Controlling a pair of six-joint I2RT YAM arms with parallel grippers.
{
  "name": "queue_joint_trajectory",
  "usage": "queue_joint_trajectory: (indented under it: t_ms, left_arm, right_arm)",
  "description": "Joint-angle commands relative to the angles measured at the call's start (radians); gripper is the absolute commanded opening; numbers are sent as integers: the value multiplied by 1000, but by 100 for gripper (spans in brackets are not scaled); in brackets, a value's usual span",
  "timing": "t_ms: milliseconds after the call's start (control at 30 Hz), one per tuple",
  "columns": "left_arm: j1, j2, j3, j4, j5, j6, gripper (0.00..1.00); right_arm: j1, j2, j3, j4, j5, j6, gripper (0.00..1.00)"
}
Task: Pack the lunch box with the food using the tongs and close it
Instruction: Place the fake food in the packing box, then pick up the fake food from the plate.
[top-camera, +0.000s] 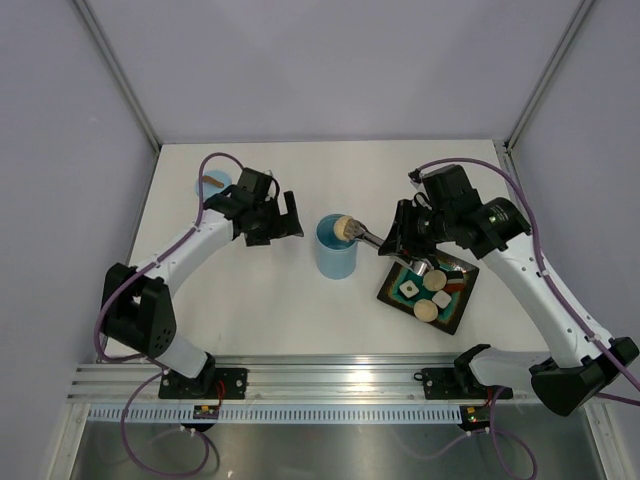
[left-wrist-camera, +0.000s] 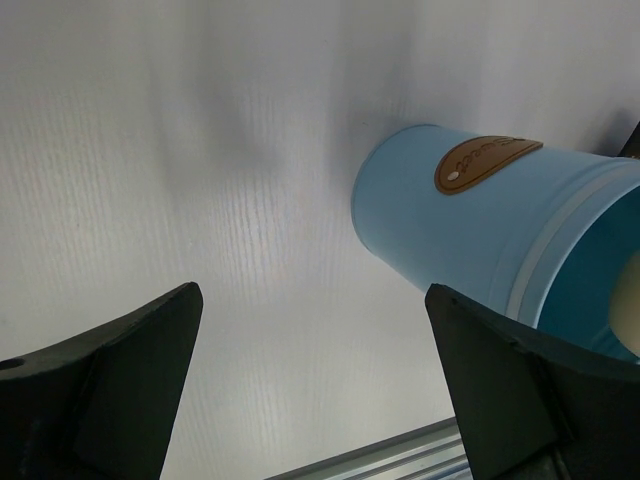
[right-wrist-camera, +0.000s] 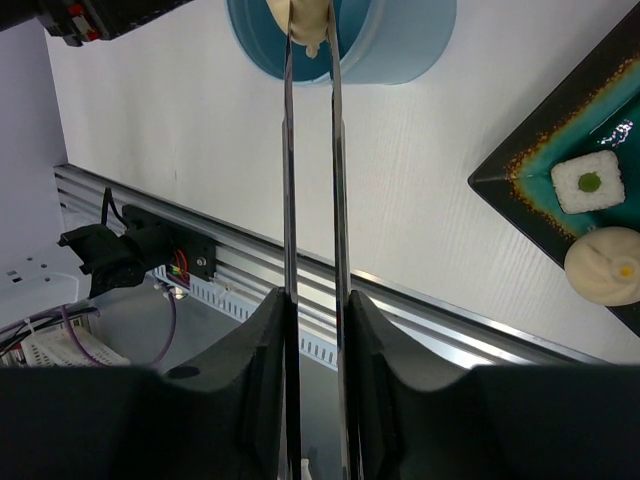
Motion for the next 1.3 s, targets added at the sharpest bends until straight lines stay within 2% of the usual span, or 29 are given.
queue_joint_trajectory:
  t_ms: [0,33,67,200,400,500,633,667,733,767,867,967,1133,1267]
  left_arm:
    - [18,-59,-11,8,-33,0,99]
    - [20,-69,-15,9,-36,-1,99]
    - [20,-73,-23,9,-36,0,99]
    - [23,-78,-31,8,-41,-3,99]
    - [24,-76,-29,6,-42,-1,99]
    - [24,-75,-29,5,-41,-1,99]
    - [24,-78,-29,-1,-47,2,99]
    - [26,-79,-29,-4,-50,3,99]
    - [29,-86,-26,-10,-59,8,99]
    - [29,-86,-24,-15,-62,9,99]
    - [37,-98,-23,-27,-74,19,99]
    - [49,-115,-23,-38,-87,31,99]
    - [73,-127,-28,-53,-94,49,99]
    - [81,-129,-35,-50,-93,51,99]
  right_arm:
    - [11,-19,-10,68,3,-7,24]
    - [11,-18,-13,71,2,-9,28]
    - [11,-19,-21,78,0,-7,37]
    - [12,-8,-21,88,-1,-10,50]
    - [12,-10,-4,89,5,-15,52]
    - [12,-19,7,89,17,-12,49]
    - [12,-53,32,65,111,-6,33]
    - [12,-59,44,39,175,-1,25]
    - [12,-83,50,11,246,19,22]
    - [11,-91,53,-24,338,28,19]
    - [11,-114,45,-110,488,72,18]
    - [11,-131,12,-179,560,117,17]
    - [11,-180,-65,-245,573,198,17]
    - [11,-203,-143,-276,507,221,20]
